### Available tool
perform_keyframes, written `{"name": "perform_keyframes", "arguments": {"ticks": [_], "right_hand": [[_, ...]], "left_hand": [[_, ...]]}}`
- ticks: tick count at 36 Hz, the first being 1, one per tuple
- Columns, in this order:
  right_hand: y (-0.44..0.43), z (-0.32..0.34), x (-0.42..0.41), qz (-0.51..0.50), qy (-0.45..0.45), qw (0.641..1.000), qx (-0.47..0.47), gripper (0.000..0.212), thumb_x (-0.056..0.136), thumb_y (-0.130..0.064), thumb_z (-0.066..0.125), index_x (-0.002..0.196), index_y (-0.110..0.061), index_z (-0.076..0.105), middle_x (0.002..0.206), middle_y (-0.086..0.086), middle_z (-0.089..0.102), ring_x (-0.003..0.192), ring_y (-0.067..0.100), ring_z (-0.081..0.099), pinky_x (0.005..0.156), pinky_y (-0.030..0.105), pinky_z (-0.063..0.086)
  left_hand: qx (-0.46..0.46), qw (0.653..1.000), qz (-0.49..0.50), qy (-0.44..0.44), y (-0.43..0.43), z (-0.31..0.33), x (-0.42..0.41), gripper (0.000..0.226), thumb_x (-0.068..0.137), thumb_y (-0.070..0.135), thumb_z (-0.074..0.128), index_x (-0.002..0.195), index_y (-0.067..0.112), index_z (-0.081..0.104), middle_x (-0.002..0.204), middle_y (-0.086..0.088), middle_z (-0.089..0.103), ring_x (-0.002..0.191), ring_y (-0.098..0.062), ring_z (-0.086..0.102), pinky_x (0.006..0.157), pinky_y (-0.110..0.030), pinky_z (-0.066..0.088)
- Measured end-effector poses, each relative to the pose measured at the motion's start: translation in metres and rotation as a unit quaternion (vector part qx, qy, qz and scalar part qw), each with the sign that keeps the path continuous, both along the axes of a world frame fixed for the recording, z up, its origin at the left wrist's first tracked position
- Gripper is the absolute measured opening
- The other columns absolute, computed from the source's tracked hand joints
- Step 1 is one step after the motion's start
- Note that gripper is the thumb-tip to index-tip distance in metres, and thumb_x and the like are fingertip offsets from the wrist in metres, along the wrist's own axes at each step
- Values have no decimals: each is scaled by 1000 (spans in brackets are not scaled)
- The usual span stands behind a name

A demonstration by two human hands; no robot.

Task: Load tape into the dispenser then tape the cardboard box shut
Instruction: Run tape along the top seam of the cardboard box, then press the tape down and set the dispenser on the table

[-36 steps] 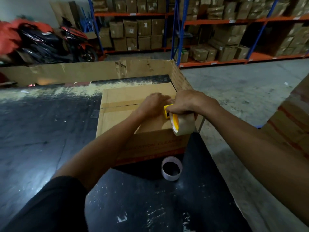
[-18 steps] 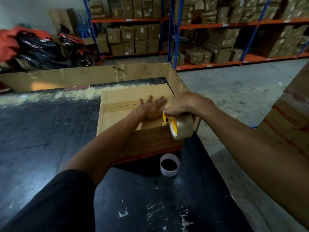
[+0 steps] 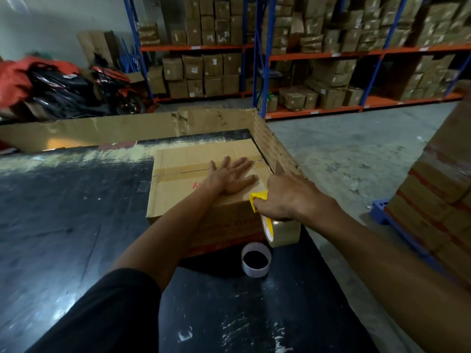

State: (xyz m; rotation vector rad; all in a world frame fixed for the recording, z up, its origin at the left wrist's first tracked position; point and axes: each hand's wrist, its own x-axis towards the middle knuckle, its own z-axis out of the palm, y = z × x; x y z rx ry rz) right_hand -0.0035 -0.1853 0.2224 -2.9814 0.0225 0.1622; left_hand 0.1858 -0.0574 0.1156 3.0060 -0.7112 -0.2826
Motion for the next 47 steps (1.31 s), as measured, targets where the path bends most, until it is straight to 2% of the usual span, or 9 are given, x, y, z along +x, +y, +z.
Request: {"name": "perform_keyframes", "arguments": {"ticks": [4,8,15,20,29,35,40,44,47], "right_hand": [[-9,-10,11,-18,15,1000,19,45,87,-58,56,71,-17,45,84,6,52,81,27,53,66,34,39],[-17,-20,24,-24,34,999,29,44,83,-59,57,65,-22,42,73,2,47,78,27,55,62,34,40],[-35,-5,48,-101,130,973,159,43,90,-53,60,94,-10,57,93,12,62,79,28,66,61,33,55],[-69,-16,51,-129,168,935,285,29,87,-46,66,103,-23,58,112,17,68,95,35,72,73,44,63],[-61,-63,52,-69,263,930,247,36,87,-51,67,106,-21,62,101,11,63,80,27,65,57,31,55],[-64,-93,50,-19,304,893,332,43,90,-50,62,121,-21,69,115,7,70,103,24,68,84,40,57],[-59,-100,56,60,322,894,305,48,90,-47,68,128,-18,65,134,15,60,122,32,59,101,49,48],[-43,-117,60,102,344,891,277,55,82,-45,78,127,-17,63,119,13,66,98,23,63,76,36,51],[-24,-128,61,119,349,892,263,56,82,-41,79,131,-20,59,111,3,69,82,11,66,60,25,49]], "left_hand": [[2,1000,4,-11,-1,-2,1,77,93,78,17,160,44,0,171,16,-4,159,-31,-7,119,-72,0],[-3,1000,3,-20,-1,-6,2,77,93,79,15,160,44,1,172,15,-3,159,-31,-6,119,-72,0],[-8,1000,4,-19,-2,-6,1,75,93,78,16,160,45,3,172,15,-1,158,-33,-5,118,-73,-1],[-8,1000,6,-23,-1,-5,-2,75,94,77,17,160,45,3,172,15,-1,159,-33,-5,119,-73,0],[-19,999,-10,-32,1,-5,-3,74,95,76,16,160,43,3,172,12,-1,159,-32,-5,119,-72,-1],[-37,998,-16,-43,4,-10,3,77,95,76,17,161,39,4,172,10,-1,159,-31,-3,120,-71,-1],[-131,990,17,-45,7,-12,3,77,97,72,27,162,30,16,172,2,16,159,-26,9,123,-65,-1],[-320,944,82,5,21,-1,-4,67,103,54,42,161,24,25,163,-8,39,147,-29,39,122,-56,27],[-331,937,112,18,48,5,-9,58,104,39,47,157,18,36,156,-12,48,136,-30,53,110,-50,47]]}}
